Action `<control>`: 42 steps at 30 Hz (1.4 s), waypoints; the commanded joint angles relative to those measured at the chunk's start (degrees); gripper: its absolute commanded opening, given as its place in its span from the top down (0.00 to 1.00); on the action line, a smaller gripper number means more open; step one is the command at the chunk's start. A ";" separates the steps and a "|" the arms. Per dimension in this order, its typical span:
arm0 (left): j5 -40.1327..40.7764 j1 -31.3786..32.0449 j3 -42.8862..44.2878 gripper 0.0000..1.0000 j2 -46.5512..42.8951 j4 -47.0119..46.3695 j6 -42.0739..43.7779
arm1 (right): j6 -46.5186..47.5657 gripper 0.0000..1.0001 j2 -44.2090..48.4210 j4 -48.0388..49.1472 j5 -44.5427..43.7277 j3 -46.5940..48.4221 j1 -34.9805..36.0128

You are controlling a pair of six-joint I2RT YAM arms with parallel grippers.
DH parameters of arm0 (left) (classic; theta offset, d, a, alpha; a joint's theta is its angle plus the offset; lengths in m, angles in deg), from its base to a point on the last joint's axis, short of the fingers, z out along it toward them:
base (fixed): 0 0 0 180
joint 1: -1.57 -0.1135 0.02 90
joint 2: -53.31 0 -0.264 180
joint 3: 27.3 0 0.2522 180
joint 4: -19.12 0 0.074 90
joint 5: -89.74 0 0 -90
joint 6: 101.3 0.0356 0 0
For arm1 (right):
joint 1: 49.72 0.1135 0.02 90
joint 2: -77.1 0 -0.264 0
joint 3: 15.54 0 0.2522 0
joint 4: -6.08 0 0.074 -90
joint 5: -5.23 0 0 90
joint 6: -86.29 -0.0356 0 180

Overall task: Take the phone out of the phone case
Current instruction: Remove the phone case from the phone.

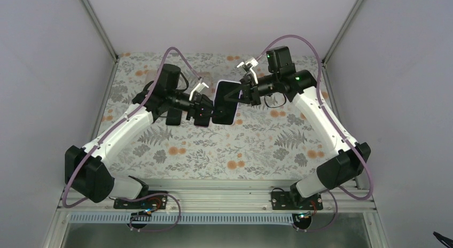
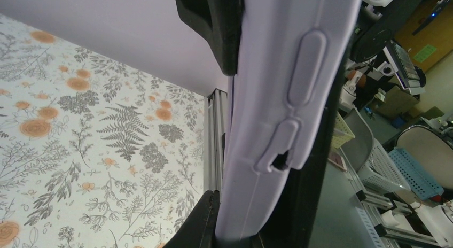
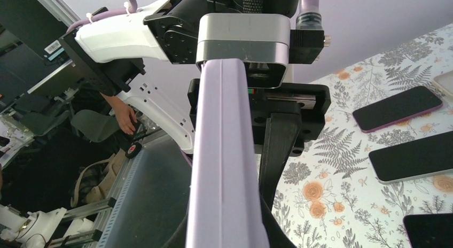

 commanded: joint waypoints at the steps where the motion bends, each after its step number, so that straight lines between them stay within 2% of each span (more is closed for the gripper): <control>1: -2.03 0.84 1.34 0.98 -0.74 -13.00 -6.67 | 4.57 0.90 -2.85 -0.45 -0.53 1.72 5.26; 5: -2.32 -1.15 -0.10 0.98 -0.95 -15.92 -11.22 | 3.40 0.73 -3.43 -0.13 -1.74 3.58 3.46; 8: -2.19 -3.54 -2.38 0.98 -1.03 -20.33 -16.66 | 2.68 0.53 -3.80 0.06 -2.74 5.15 2.18; 12: -2.42 -5.98 -5.26 0.98 -0.43 -26.35 -24.64 | 1.69 0.43 -4.38 0.94 -3.92 6.25 0.40; 15: -2.55 -6.70 -7.57 0.98 -0.27 -30.93 -29.91 | 0.97 0.30 -4.91 1.29 -7.01 7.94 -1.11; 17: -2.18 -7.25 -8.69 0.98 0.12 -32.80 -33.45 | -0.13 0.26 -4.98 2.46 -8.84 8.77 -2.61; 21: -2.01 -8.68 -11.02 0.98 0.87 -39.33 -40.94 | -1.64 0.24 -3.46 6.37 -14.79 7.68 -3.85; 25: -0.50 -10.08 -11.19 0.98 2.14 -40.79 -46.04 | -2.38 0.23 -0.22 12.39 -25.53 3.29 -3.65; 30: 3.70 -11.41 -9.68 0.98 3.43 -35.13 -49.45 | 0.05 0.25 1.67 15.36 -39.08 1.08 -1.15; 37: 7.68 -12.09 -9.45 0.98 4.11 -30.68 -53.09 | 3.82 0.29 3.50 18.05 -49.58 -3.58 4.15; 42: 7.38 -12.54 -10.63 0.98 4.71 -32.80 -57.12 | 7.16 0.33 3.83 19.37 -56.75 -6.18 10.02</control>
